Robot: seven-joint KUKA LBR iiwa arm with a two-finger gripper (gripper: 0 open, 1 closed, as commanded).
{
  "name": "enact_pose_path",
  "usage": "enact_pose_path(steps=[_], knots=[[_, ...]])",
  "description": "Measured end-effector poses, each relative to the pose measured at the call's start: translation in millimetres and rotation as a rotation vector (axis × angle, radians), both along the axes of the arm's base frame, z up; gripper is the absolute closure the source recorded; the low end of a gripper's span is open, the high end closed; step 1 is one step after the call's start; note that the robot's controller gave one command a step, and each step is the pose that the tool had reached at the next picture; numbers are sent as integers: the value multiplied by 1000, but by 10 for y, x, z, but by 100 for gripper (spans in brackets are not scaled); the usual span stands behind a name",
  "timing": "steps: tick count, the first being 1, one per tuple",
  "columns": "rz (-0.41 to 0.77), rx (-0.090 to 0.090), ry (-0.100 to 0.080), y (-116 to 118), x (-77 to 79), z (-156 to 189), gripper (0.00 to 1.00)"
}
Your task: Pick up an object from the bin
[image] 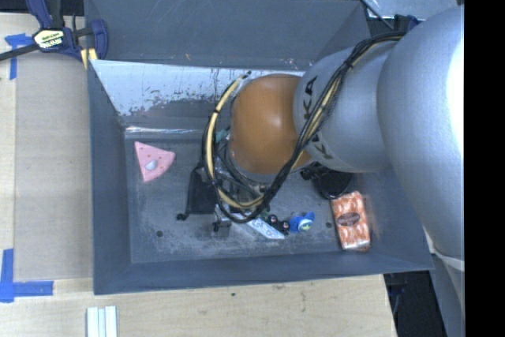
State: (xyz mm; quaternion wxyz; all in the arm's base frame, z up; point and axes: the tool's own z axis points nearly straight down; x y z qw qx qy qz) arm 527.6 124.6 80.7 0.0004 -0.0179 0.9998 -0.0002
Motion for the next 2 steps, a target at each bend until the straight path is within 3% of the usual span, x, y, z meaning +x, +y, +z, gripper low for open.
enact_pose_path(steps=[1,2], knots=[[-149,3,-9,101,-76,-114,100],[-155,4,-7,122,-94,-99,100]])
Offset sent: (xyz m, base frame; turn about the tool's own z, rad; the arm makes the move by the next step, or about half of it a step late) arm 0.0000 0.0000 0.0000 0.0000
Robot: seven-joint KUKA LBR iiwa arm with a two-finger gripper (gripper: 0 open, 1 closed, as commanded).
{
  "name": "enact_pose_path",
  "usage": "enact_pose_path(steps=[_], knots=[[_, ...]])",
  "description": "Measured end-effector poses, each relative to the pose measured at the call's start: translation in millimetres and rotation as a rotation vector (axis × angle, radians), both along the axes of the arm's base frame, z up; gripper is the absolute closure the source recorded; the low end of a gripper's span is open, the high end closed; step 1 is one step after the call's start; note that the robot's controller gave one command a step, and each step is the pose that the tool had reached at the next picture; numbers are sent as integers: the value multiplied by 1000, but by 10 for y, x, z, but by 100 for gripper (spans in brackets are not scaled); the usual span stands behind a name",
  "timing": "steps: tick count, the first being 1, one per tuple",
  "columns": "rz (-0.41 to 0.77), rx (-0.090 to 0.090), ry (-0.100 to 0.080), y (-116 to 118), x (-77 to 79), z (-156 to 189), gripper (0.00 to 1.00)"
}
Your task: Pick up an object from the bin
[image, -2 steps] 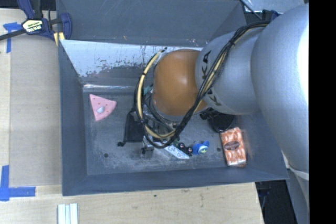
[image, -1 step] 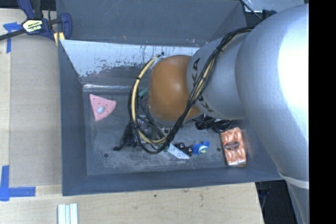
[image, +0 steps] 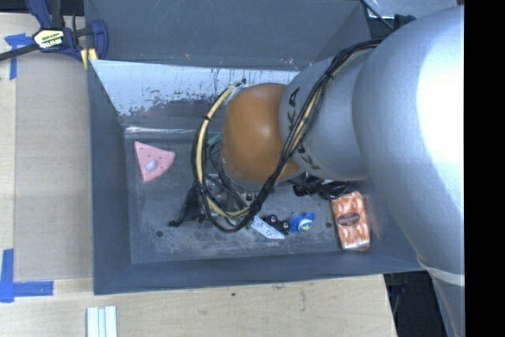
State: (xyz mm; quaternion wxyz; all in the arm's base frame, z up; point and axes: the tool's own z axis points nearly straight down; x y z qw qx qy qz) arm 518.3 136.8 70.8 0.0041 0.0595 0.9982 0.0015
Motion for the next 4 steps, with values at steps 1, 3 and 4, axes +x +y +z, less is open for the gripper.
enact_pose_path(steps=[1,3,4], knots=[[25,0,-5,42,59,-3,100],[114,0,-13,312,58,-4,100],[142,1,-13,437,56,-4,100]])
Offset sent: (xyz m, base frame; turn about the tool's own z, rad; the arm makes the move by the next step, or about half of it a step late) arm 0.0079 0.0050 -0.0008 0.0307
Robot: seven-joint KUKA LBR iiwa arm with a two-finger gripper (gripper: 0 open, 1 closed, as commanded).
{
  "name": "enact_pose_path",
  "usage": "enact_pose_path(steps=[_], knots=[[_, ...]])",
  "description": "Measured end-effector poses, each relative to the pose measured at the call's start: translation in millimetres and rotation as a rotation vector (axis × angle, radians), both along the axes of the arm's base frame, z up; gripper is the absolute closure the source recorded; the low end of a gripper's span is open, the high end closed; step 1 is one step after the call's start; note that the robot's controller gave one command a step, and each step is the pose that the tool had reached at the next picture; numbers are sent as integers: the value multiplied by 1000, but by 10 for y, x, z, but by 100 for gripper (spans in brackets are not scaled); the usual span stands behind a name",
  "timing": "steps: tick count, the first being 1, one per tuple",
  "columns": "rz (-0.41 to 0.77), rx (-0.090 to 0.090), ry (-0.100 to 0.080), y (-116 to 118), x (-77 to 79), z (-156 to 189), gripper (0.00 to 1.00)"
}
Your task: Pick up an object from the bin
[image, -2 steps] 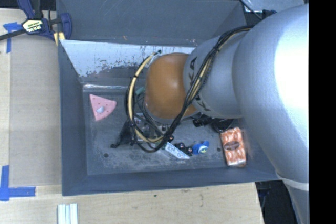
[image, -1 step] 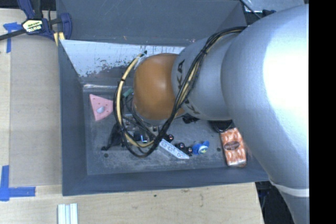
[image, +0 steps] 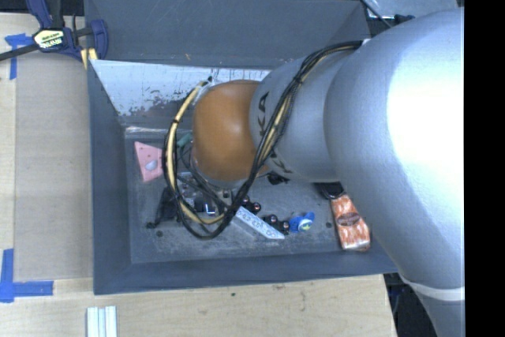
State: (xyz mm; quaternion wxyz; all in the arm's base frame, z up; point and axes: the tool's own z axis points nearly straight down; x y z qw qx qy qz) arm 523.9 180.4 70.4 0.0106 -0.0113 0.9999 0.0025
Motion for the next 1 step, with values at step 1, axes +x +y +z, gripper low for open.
enact_pose_path(steps=[1], knots=[[-40,1,-9,-239,219,5,100]])
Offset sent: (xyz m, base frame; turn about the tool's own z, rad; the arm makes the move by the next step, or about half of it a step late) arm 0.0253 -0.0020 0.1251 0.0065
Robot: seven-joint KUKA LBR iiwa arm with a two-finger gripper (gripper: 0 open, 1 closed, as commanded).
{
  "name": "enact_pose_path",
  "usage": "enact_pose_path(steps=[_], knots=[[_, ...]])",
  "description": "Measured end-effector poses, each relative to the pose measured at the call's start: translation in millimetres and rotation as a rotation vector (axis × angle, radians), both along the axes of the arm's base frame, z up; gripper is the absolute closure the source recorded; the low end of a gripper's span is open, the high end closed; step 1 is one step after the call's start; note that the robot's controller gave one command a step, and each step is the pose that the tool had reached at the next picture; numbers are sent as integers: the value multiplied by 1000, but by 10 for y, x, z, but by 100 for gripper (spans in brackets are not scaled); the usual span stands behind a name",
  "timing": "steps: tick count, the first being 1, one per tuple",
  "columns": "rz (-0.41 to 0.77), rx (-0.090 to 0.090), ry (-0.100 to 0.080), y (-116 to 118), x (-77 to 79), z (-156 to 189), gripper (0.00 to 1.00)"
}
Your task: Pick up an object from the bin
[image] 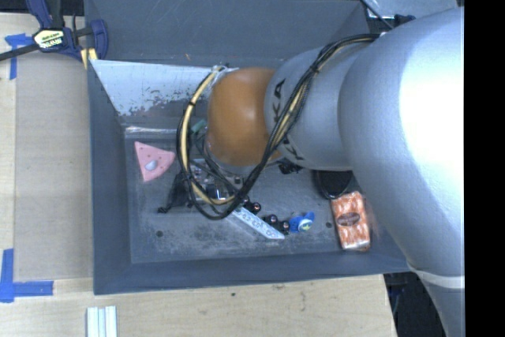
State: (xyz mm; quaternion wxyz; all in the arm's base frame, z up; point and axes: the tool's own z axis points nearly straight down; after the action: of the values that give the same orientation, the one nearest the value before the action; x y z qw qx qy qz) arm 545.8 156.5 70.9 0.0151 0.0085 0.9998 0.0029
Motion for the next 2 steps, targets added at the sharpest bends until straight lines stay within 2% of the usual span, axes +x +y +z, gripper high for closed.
enact_pose_path(steps=[1,2], knots=[[23,-2,10,143,15,809,100],[19,2,-6,104,258,334,100]])
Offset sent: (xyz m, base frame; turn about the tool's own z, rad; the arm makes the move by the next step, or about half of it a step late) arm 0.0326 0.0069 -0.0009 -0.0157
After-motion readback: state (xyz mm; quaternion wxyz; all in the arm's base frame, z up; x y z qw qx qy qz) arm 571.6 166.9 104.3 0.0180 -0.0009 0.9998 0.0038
